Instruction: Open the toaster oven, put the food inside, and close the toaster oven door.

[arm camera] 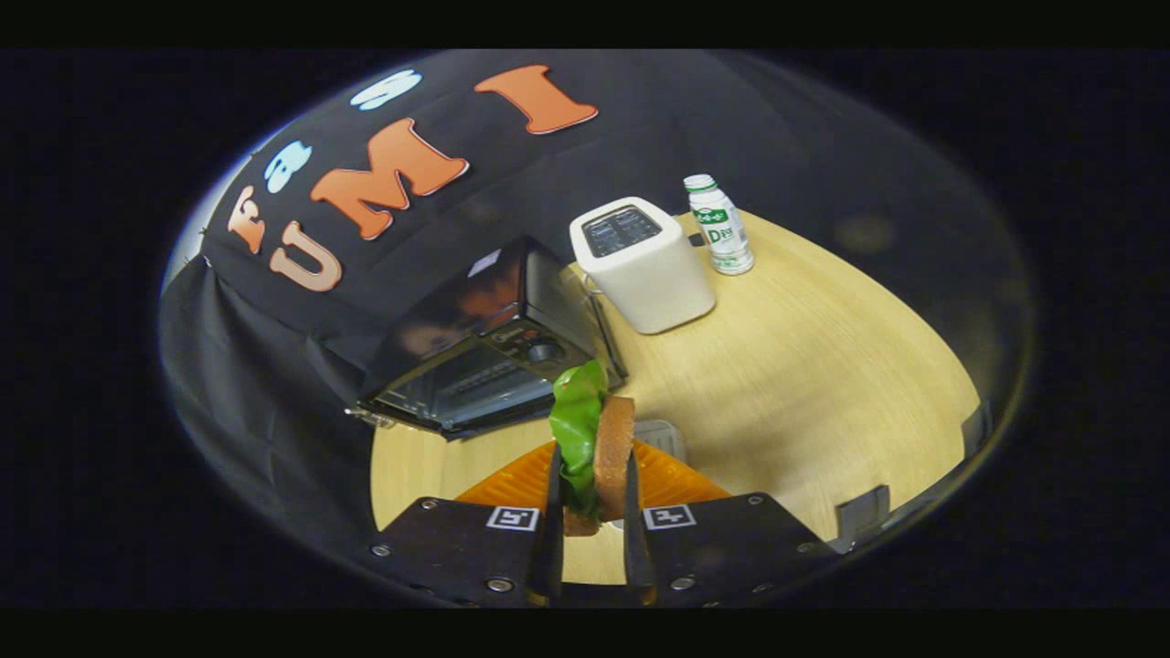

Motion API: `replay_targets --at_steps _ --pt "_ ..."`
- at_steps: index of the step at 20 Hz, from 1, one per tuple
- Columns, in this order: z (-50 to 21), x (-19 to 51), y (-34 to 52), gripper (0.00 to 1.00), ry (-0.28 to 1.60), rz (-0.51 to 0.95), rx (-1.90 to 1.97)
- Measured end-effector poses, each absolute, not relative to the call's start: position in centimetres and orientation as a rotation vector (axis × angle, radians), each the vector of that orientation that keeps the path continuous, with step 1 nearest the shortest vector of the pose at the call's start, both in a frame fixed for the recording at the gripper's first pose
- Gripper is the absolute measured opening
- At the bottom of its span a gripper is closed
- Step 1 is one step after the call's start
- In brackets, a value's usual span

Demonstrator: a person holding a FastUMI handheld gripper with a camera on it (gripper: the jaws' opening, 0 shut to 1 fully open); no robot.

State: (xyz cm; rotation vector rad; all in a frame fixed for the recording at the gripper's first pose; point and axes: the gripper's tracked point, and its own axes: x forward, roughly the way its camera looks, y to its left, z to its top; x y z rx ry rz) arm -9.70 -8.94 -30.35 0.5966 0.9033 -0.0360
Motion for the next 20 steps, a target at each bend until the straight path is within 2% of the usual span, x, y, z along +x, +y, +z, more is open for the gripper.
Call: replay_targets --at_steps 11,20 --pt "-30.9 -4.1 1.8 0.27 0.825 0.111 0.823" --pt "-34.0 0.8 6.4 0.27 0.768 0.081 0.978"
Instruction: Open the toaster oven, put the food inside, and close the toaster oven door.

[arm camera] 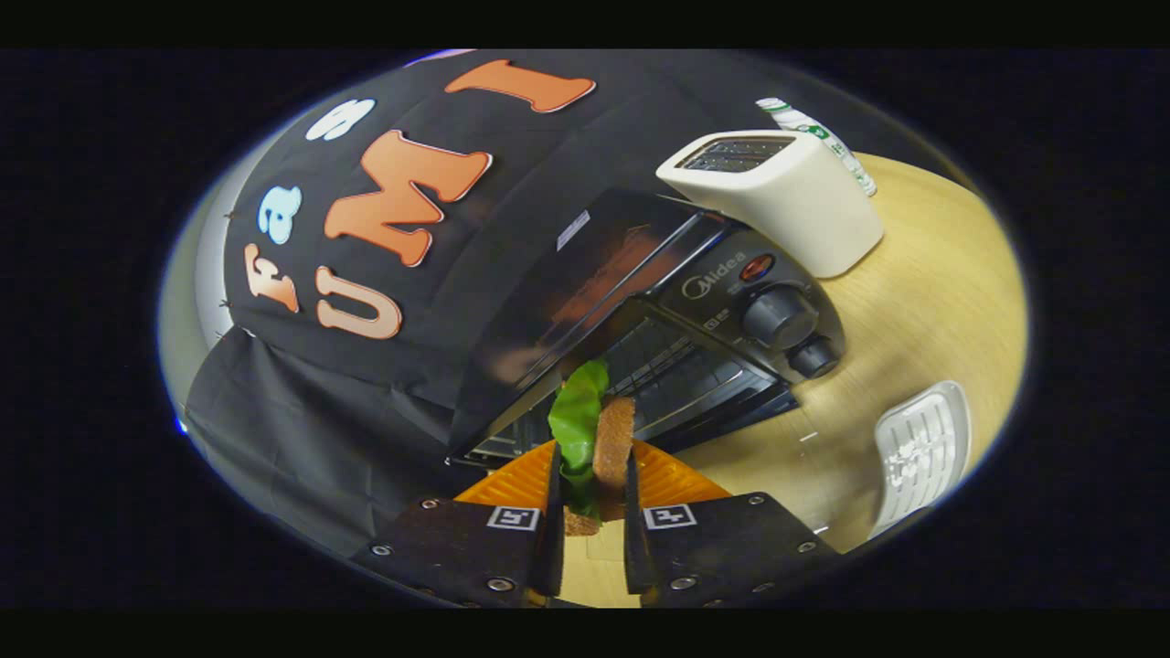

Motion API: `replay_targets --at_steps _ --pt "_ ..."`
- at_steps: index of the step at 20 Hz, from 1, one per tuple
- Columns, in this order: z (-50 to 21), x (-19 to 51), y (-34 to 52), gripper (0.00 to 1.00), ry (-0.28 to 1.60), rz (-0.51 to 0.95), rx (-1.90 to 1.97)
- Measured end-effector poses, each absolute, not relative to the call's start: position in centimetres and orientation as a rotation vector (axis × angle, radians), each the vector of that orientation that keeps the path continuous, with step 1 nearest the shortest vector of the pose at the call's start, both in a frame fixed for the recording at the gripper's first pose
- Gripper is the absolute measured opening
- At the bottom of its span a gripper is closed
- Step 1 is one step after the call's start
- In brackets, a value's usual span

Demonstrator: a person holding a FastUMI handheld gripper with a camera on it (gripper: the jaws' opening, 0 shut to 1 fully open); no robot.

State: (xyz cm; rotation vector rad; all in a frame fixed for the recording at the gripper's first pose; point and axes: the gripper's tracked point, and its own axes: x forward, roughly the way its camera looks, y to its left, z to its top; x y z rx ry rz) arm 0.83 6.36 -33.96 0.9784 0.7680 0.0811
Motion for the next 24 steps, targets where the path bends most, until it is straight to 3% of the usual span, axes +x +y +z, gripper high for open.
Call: replay_targets --at_steps 14,18,21,24 --pt "-38.2 7.4 7.9 0.27 0.573 -0.055 1.084" --pt "-39.5 8.3 7.7 0.31 0.548 -0.109 1.042" --pt "-40.3 8.5 7.1 0.43 0.574 -0.178 0.958" --pt "-39.5 7.3 7.2 0.68 0.61 -0.148 0.839"
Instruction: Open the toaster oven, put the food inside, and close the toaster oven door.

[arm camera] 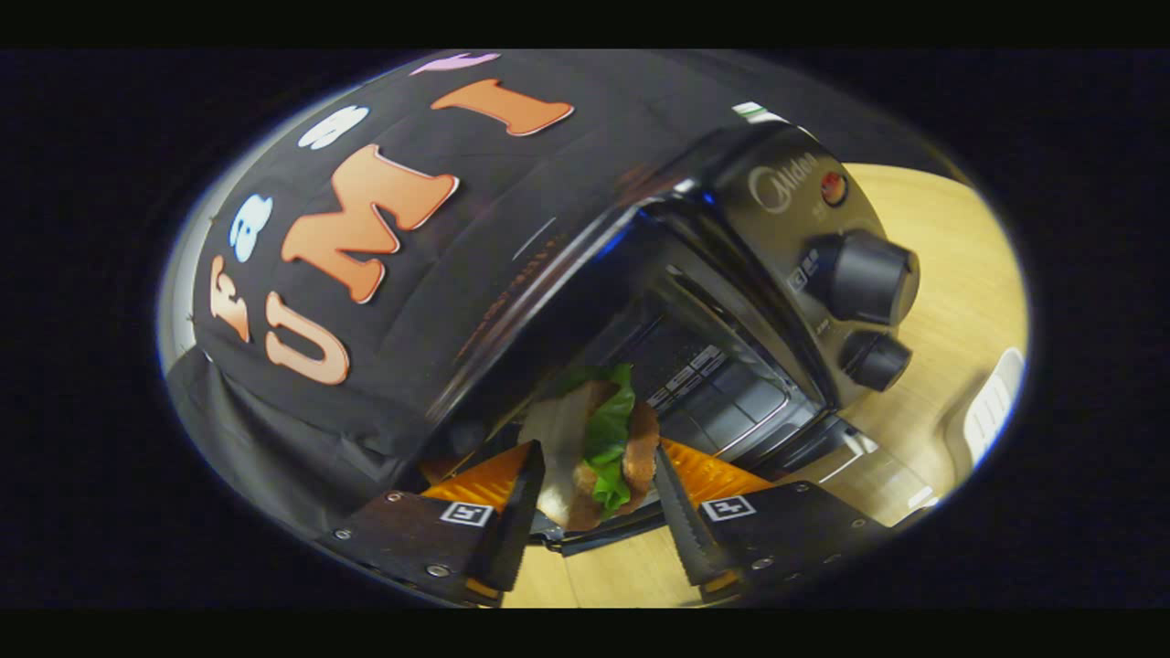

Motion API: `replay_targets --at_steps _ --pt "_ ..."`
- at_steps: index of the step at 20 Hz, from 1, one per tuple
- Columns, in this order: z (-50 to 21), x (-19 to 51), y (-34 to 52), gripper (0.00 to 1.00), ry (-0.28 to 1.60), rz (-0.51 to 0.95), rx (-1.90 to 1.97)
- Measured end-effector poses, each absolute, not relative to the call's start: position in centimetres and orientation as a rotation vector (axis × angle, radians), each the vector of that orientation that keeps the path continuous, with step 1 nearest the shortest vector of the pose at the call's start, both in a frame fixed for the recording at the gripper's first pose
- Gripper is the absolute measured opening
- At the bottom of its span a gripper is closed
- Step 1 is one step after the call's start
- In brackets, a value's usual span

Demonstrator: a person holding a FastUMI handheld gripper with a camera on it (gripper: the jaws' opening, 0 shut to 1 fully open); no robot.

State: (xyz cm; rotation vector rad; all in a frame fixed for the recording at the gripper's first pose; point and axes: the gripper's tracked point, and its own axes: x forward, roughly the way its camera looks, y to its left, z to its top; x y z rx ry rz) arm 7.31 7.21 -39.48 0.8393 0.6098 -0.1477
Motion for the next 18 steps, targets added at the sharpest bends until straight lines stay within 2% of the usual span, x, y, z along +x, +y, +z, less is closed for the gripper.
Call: replay_targets --at_steps 1,2,3,13,18 --pt "-39.1 6.6 7.1 0.71 0.628 -0.138 0.794" --pt "-38.8 6.1 7.0 0.83 0.644 -0.119 0.752" --pt "-38.2 5.2 7.1 0.85 0.654 -0.097 0.718" --pt "-35.2 -4.4 7.4 0.86 0.78 0.06 0.42" --pt "-37.8 -9.7 8.3 0.86 0.894 0.146 0.27"
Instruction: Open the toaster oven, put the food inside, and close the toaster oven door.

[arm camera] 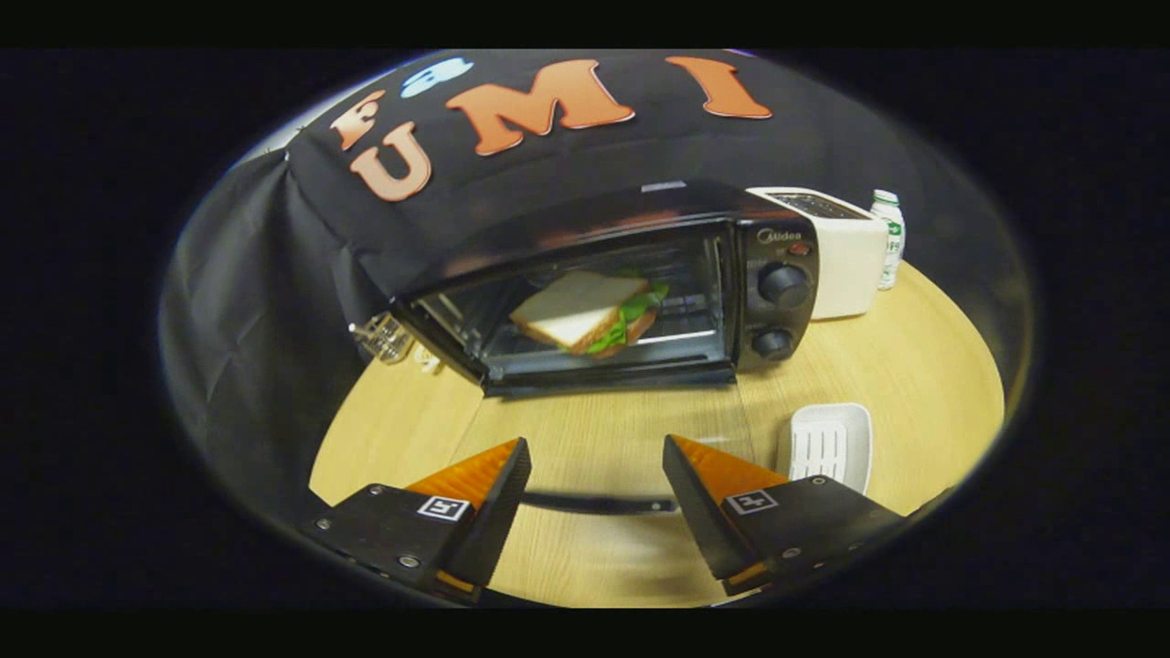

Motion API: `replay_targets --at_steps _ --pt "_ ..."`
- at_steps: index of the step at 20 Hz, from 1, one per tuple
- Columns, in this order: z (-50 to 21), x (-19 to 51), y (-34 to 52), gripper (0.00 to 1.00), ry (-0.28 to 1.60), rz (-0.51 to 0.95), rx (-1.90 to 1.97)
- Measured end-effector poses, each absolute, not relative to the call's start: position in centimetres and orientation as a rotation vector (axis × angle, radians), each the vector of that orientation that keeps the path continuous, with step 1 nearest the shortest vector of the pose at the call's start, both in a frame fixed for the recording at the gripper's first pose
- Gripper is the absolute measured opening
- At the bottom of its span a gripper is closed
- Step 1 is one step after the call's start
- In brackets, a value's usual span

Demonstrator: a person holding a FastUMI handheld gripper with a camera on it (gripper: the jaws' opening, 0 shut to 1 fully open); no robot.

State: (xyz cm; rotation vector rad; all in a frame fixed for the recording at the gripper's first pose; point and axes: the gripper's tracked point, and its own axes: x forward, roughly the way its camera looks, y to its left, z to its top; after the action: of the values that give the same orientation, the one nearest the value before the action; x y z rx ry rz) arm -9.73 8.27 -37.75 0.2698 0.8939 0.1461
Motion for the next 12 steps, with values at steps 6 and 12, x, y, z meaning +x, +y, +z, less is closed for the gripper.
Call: replay_targets --at_steps 6,12 --pt "-39.9 -14.0 8.6 0.86 0.993 0.18 0.217" --pt "-43.8 -16.8 8.7 0.87 1.096 0.19 0.144"
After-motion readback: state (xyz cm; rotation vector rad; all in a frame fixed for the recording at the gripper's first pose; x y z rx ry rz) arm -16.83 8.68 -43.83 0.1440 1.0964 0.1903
